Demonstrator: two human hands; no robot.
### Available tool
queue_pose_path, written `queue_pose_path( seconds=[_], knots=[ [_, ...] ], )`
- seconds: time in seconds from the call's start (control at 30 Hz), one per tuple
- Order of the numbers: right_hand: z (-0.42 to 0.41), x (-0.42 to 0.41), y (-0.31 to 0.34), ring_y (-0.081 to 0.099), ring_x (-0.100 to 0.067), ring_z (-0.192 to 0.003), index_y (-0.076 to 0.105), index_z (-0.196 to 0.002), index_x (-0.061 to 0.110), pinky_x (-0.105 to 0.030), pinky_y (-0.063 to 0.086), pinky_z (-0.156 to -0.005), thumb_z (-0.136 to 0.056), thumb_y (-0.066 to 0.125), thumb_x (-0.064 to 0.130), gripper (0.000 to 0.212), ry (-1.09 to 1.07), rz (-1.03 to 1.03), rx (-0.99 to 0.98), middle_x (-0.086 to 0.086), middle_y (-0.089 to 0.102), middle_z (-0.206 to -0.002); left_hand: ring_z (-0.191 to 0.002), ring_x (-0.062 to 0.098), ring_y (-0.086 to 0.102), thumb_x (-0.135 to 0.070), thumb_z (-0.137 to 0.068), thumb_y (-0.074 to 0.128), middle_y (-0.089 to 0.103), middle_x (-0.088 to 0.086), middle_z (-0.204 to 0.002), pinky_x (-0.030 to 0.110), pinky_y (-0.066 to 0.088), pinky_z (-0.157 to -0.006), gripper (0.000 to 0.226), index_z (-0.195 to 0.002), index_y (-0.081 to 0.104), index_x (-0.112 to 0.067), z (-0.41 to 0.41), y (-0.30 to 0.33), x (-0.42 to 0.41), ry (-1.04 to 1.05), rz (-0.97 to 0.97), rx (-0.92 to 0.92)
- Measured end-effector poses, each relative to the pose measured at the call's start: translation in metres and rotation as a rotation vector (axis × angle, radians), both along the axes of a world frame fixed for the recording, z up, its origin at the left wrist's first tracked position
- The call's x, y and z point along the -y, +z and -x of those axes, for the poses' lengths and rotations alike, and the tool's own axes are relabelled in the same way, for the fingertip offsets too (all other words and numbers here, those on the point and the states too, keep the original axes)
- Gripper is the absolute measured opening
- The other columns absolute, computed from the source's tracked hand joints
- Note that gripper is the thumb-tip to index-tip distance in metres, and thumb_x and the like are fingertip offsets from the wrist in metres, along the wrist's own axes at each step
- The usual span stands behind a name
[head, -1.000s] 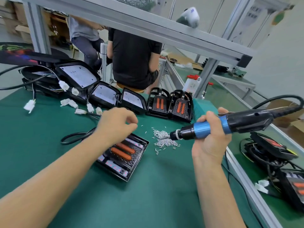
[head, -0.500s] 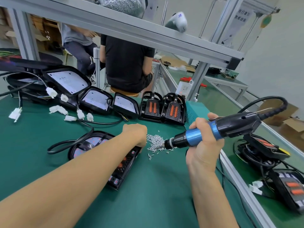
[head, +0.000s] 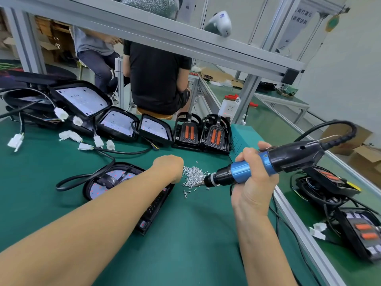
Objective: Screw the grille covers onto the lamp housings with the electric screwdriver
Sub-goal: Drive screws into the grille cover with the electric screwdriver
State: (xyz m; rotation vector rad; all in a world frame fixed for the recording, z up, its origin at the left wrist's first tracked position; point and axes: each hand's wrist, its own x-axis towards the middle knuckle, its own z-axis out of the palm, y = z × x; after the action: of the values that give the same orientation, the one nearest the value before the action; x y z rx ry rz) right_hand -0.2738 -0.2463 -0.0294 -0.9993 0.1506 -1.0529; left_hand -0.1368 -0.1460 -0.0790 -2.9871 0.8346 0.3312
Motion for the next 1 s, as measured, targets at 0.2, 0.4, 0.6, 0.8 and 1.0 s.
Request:
queue_pose_path(
  seconds=[0.2, 0.4, 0.6, 0.8, 1.0],
  knots=[
    [0.0, 0.0, 0.001, 0.055, -0.015, -0.06, 0.055, -0.094, 0.017, -0.026, 0.047, -0.07, -0.069, 0.066, 0.004, 0.03, 0.004, -0.006, 0.004, -0.003, 0.052, -0.064, -0.079, 0.027, 0.046, 0.0, -0.088, 0.047, 0.047, 0.001, -0.081, 0.031, 0.038, -0.066, 0.013, -0.097, 0.048, -0.01, 0.001, -0.002, 0.0, -0.047, -0.068, -0.039],
    [0.003, -0.001, 0.004, 0.055, -0.014, -0.06, 0.056, -0.095, 0.017, -0.026, 0.049, -0.07, -0.069, 0.066, 0.004, 0.03, 0.013, -0.006, 0.002, -0.003, 0.052, -0.065, -0.083, 0.03, 0.052, 0.004, -0.088, 0.041, 0.049, 0.006, -0.082, 0.033, 0.042, -0.069, 0.012, -0.085, 0.044, -0.007, 0.005, 0.005, -0.005, -0.023, 0.111, 0.004],
    [0.006, -0.002, 0.012, 0.053, -0.015, -0.062, 0.053, -0.096, 0.018, -0.028, 0.046, -0.071, -0.071, 0.064, 0.006, 0.031, 0.061, -0.05, 0.032, 0.005, 0.055, -0.06, -0.057, 0.015, 0.056, -0.002, -0.079, 0.067, 0.069, 0.01, -0.065, 0.023, 0.049, -0.056, 0.011, -0.07, 0.07, -0.006, 0.003, 0.012, -0.047, 0.157, 0.973, -0.403],
    [0.002, -0.019, 0.021, 0.053, -0.01, -0.057, 0.053, -0.093, 0.02, -0.023, 0.048, -0.063, -0.076, 0.059, 0.0, 0.027, 0.209, -0.158, 0.132, 0.006, 0.053, -0.062, -0.053, 0.007, 0.056, 0.0, -0.075, 0.074, 0.066, 0.003, -0.062, 0.015, 0.05, -0.056, 0.014, -0.072, 0.078, -0.014, 0.021, 0.009, -0.11, 0.237, 1.335, -0.61],
    [-0.008, -0.046, 0.033, 0.053, -0.008, -0.053, 0.055, -0.088, 0.02, -0.02, 0.049, -0.062, -0.082, 0.053, -0.005, 0.026, 0.323, -0.253, 0.206, 0.006, 0.053, -0.059, -0.069, 0.019, 0.063, -0.016, -0.057, 0.08, 0.072, 0.014, -0.076, 0.022, 0.055, -0.068, 0.024, -0.08, 0.077, -0.014, 0.043, 0.009, -0.139, 0.194, 1.429, -0.673]
  ],
)
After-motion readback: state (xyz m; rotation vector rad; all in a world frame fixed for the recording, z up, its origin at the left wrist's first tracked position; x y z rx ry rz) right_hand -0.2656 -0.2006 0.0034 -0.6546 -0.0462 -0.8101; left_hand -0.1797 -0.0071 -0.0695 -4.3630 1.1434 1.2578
